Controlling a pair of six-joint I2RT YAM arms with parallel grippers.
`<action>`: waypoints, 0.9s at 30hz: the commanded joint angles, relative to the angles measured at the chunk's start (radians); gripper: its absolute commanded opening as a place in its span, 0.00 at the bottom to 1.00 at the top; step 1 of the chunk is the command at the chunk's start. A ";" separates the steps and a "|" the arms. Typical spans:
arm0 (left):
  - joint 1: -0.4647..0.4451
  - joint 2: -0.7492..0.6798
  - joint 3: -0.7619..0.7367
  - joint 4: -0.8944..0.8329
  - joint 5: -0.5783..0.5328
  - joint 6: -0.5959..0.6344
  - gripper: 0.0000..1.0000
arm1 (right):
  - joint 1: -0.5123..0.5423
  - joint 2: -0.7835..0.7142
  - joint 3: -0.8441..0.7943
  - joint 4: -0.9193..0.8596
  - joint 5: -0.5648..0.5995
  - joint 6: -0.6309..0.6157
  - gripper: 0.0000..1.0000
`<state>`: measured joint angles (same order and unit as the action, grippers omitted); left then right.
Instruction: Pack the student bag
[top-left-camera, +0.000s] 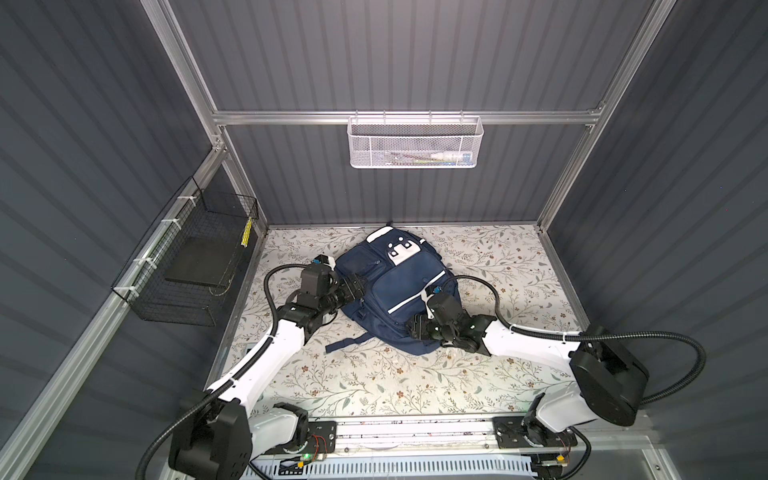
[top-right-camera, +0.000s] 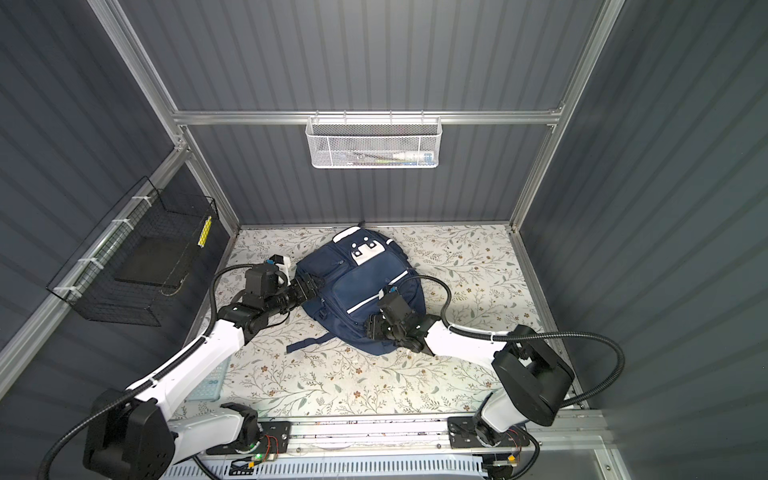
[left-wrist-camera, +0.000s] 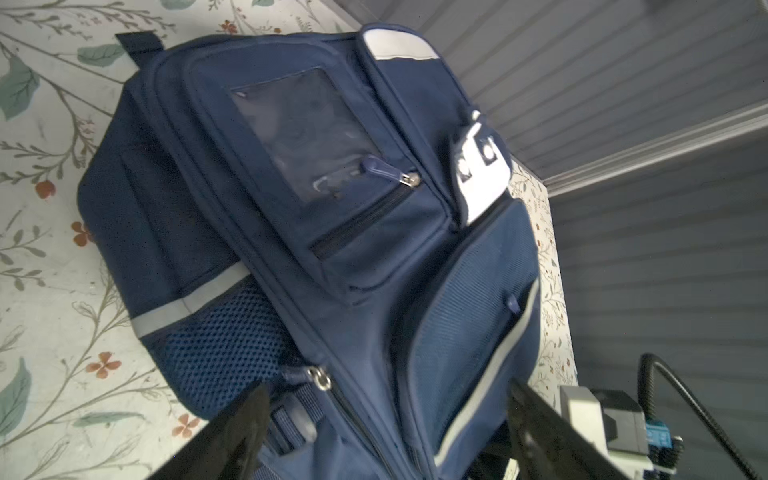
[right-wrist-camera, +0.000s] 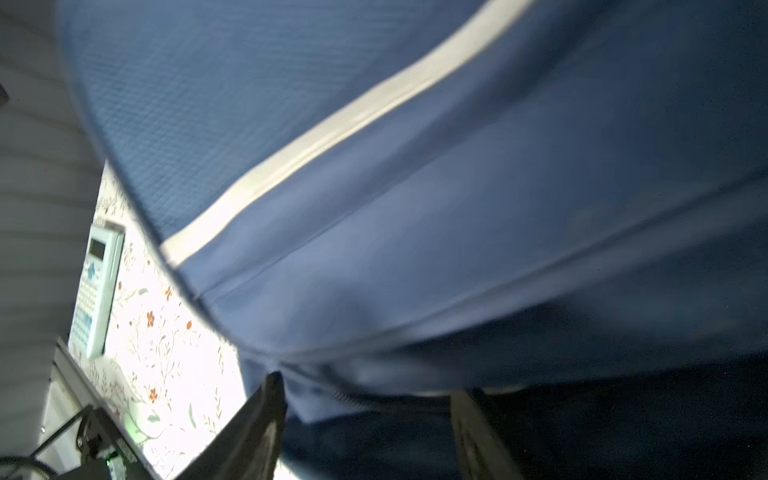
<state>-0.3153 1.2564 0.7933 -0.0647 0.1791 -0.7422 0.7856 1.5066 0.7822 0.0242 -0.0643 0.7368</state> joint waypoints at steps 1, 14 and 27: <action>0.017 0.078 -0.022 0.110 -0.010 -0.035 0.82 | -0.091 -0.015 -0.027 0.075 -0.036 0.006 0.60; 0.003 0.313 0.007 0.271 0.065 -0.044 0.09 | -0.234 0.092 0.093 0.042 -0.115 -0.140 0.54; -0.301 -0.006 -0.193 0.401 -0.249 -0.427 0.00 | -0.185 -0.279 0.033 -0.315 0.185 -0.351 0.64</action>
<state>-0.5621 1.2812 0.5987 0.2550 -0.0299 -1.0668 0.5308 1.3296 0.8616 -0.1864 -0.0166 0.4419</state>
